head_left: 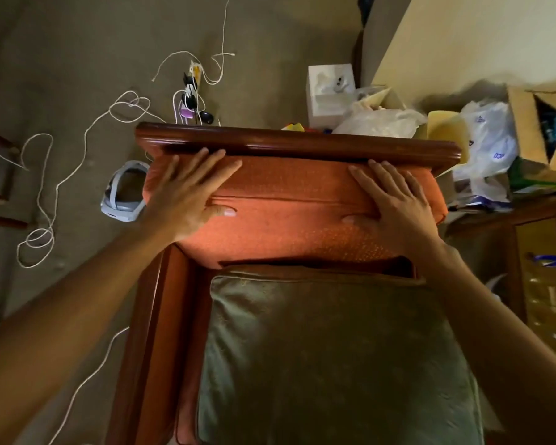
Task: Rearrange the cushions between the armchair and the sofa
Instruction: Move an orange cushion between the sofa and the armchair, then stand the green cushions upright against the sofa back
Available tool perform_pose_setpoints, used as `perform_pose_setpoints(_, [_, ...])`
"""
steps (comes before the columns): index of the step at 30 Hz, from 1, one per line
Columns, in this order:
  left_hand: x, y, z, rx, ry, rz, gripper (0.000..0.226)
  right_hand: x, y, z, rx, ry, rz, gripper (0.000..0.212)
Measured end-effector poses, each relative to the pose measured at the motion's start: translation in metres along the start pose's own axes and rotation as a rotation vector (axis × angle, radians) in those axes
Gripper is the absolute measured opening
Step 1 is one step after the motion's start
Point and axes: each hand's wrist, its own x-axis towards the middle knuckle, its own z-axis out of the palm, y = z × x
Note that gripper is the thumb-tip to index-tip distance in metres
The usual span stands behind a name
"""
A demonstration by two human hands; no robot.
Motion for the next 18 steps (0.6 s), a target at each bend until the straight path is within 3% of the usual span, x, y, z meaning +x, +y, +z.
perform_pose_setpoints(3, [0.004,-0.007,-0.008,-0.007,-0.109,-0.027,0.092,0.004,0.003,-0.008,0.04,-0.104,0.043,0.087])
perform_pose_setpoints(5, [0.002,0.009,-0.014,-0.083,-0.139,-0.121,0.096,-0.003,-0.018,-0.015,0.205,-0.004,0.146,0.083])
perform_pose_setpoints(8, [-0.015,0.04,-0.023,-0.255,0.033,-0.19,0.092,-0.03,-0.068,-0.007,0.301,0.365,0.073,0.029])
perform_pose_setpoints(9, [-0.023,0.052,-0.025,-0.273,0.115,-0.15,0.086,-0.038,-0.084,0.002,0.288,0.358,0.0,0.019])
perform_pose_setpoints(10, [-0.031,0.064,-0.026,-0.279,0.188,-0.108,0.078,-0.042,-0.094,0.015,0.281,0.24,-0.049,0.019])
perform_pose_setpoints(12, [-0.045,0.082,-0.022,-0.293,0.271,-0.079,0.061,-0.039,-0.094,0.042,0.222,-0.218,0.025,0.035])
perform_pose_setpoints(14, [-0.056,0.092,-0.014,-0.301,0.248,-0.088,0.053,-0.034,-0.076,0.061,0.106,-0.62,0.211,0.081])
perform_pose_setpoints(16, [-0.068,0.098,-0.004,-0.302,0.178,-0.083,0.051,-0.031,-0.064,0.067,0.108,-0.86,0.408,0.119])
perform_pose_setpoints(18, [-0.081,0.1,-0.002,-0.333,0.107,-0.064,0.051,-0.029,-0.065,0.064,0.138,-1.049,0.495,0.129])
